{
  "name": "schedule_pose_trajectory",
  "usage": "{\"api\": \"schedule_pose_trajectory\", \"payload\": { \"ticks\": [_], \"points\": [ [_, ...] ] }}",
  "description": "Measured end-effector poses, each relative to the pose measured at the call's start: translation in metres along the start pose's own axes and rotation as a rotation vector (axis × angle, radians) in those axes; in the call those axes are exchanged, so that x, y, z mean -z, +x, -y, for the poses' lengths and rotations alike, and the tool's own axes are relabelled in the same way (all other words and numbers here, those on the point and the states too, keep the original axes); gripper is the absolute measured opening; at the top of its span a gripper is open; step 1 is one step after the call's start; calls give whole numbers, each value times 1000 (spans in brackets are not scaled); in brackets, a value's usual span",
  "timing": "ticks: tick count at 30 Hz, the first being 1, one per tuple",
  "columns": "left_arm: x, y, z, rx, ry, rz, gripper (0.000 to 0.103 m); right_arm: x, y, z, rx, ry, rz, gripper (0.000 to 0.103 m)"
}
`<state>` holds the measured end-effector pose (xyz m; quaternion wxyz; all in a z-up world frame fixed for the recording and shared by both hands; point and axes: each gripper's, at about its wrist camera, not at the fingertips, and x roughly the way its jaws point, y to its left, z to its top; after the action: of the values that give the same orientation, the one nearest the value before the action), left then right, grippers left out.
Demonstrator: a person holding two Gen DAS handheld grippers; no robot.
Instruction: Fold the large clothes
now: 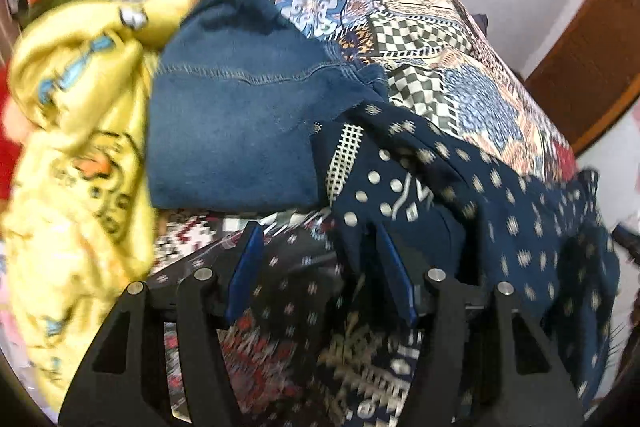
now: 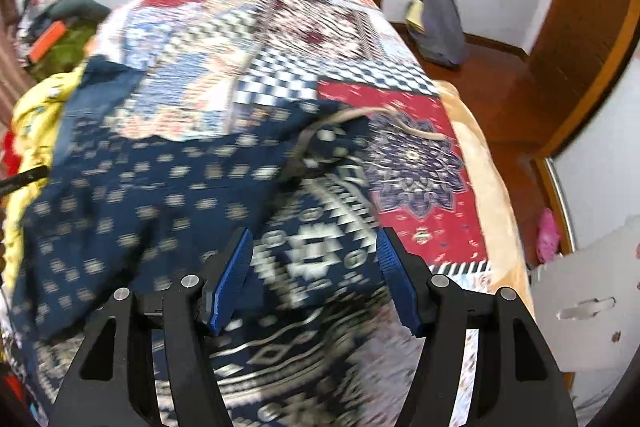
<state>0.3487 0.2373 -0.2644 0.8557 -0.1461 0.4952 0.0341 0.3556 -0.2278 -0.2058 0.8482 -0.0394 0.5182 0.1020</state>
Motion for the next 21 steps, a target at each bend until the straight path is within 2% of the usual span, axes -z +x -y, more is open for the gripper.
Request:
{"api": "schedule_pose_trajectory", "payload": {
  "ticks": [4, 8, 10, 13, 15, 16, 18, 19, 20, 21],
  "points": [
    [-9, 26, -4, 105, -51, -48, 58, -9, 27, 12, -14, 51, -42, 60],
    [-16, 48, 1, 177, -76, -102, 58, -11, 45, 19, -94, 125, -74, 60],
    [-19, 55, 2, 208, -96, -107, 58, -12, 52, 19, -120, 145, -77, 60],
    [-23, 63, 5, 245, -103, -106, 52, -19, 56, 13, -123, 143, -61, 60],
    [-26, 67, 6, 272, -104, -109, 41, -22, 59, 9, -131, 132, -60, 60],
    [-26, 68, 6, 286, -111, -106, 39, -25, 61, 5, -137, 120, -57, 60],
    [-28, 66, 8, 295, -108, -98, 25, -27, 65, 3, -136, 109, -42, 56],
    [-28, 63, 12, 279, -93, -88, 23, -29, 68, 4, -128, 111, -40, 49],
    [-28, 60, 16, 264, -70, -76, 14, -30, 70, 3, -114, 113, -41, 40],
    [-28, 56, 20, 246, -49, -59, 9, -31, 69, 2, -106, 117, -40, 37]
  ]
}}
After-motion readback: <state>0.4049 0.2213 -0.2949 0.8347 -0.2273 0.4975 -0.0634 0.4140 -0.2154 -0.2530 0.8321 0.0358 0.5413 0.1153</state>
